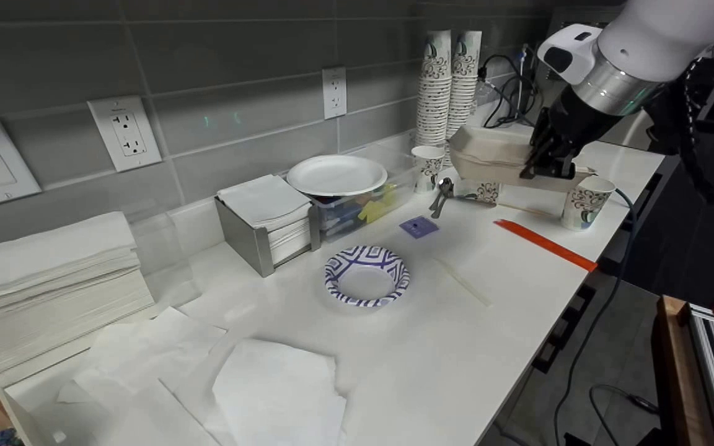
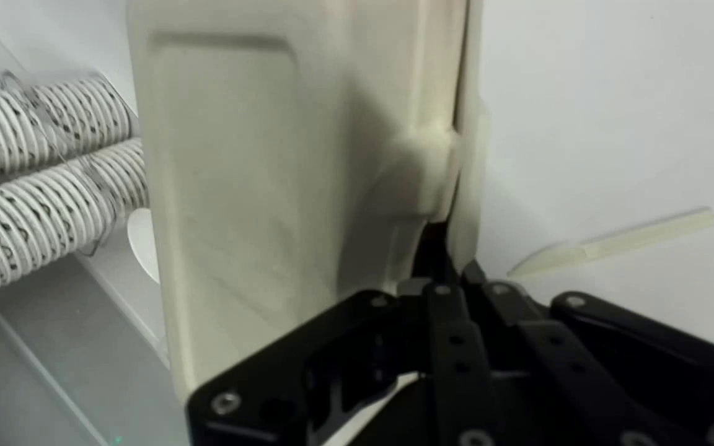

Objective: Move the carton box to the left

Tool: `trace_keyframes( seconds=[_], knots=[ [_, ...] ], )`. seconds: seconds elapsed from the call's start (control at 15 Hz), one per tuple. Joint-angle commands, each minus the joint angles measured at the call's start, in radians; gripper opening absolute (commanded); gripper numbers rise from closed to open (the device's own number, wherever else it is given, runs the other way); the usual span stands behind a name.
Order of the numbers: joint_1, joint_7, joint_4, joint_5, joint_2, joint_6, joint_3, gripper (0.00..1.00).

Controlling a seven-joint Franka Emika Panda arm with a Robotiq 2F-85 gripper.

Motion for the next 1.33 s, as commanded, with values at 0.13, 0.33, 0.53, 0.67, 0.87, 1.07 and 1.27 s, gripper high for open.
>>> trace_keyframes(
  seconds=[0.13, 0.33, 0.53, 0.67, 0.87, 1.07, 1.27],
  knots=[
    [0.024, -0.012, 0.000, 0.004, -0.005, 0.007, -0.017, 0.03],
    [0.034, -0.055, 0.000, -0.001, 0.004, 0.012, -0.031, 0.01],
    [0.063, -0.191, -0.001, -0.053, 0.044, 0.067, -0.070, 0.01],
    [0.077, -0.277, -0.003, -0.088, 0.074, 0.115, -0.107, 0.01],
    [0.098, -0.406, -0.005, -0.147, 0.128, 0.222, -0.186, 0.01],
    [0.116, -0.539, -0.007, -0.208, 0.200, 0.339, -0.274, 0.01],
    [0.121, -0.631, -0.009, -0.276, 0.272, 0.427, -0.340, 0.01]
  ],
)
